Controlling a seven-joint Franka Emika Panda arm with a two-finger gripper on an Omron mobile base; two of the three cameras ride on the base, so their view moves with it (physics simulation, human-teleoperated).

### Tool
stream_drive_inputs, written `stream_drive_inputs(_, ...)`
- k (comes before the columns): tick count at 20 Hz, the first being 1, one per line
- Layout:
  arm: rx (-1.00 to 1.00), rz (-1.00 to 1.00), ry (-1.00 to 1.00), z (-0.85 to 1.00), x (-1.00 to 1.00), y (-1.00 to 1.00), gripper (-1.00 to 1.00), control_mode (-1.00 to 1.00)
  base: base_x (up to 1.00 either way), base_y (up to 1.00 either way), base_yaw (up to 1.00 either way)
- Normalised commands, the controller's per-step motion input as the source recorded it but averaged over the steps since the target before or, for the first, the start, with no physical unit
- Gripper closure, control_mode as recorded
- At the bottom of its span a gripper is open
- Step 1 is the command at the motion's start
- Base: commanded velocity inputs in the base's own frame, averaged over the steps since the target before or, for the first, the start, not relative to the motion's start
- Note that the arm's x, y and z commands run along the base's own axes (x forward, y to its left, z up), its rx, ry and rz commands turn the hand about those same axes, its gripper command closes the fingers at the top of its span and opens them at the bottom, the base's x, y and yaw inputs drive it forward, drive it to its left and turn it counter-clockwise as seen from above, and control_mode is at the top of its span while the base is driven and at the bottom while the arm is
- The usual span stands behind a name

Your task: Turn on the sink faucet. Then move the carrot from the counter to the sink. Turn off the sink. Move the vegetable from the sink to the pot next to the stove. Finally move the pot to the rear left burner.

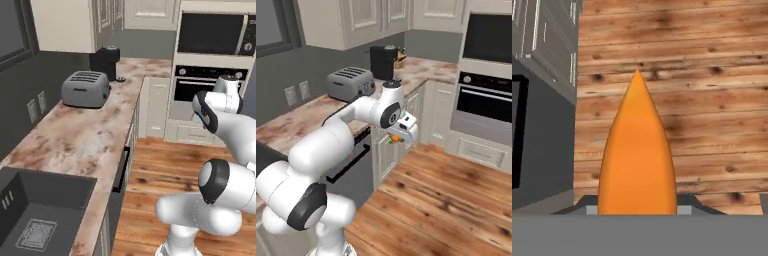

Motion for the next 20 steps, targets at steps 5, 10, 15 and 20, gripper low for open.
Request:
stream_drive_inputs(5, 0.00, 0.00, 0.00, 0.00, 0.00, 0.00, 1.00, 1.00, 0.00, -0.42, -0.57)
stream_drive_inputs(10, 0.00, 0.00, 0.00, 0.00, 0.00, 0.00, 1.00, 1.00, 0.00, -0.52, -0.54)
stream_drive_inputs(15, 0.00, 0.00, 0.00, 0.00, 0.00, 0.00, 1.00, 1.00, 0.00, -0.37, -0.57)
stream_drive_inputs(20, 0.00, 0.00, 0.00, 0.00, 0.00, 0.00, 1.00, 1.00, 0.00, -0.29, -0.59)
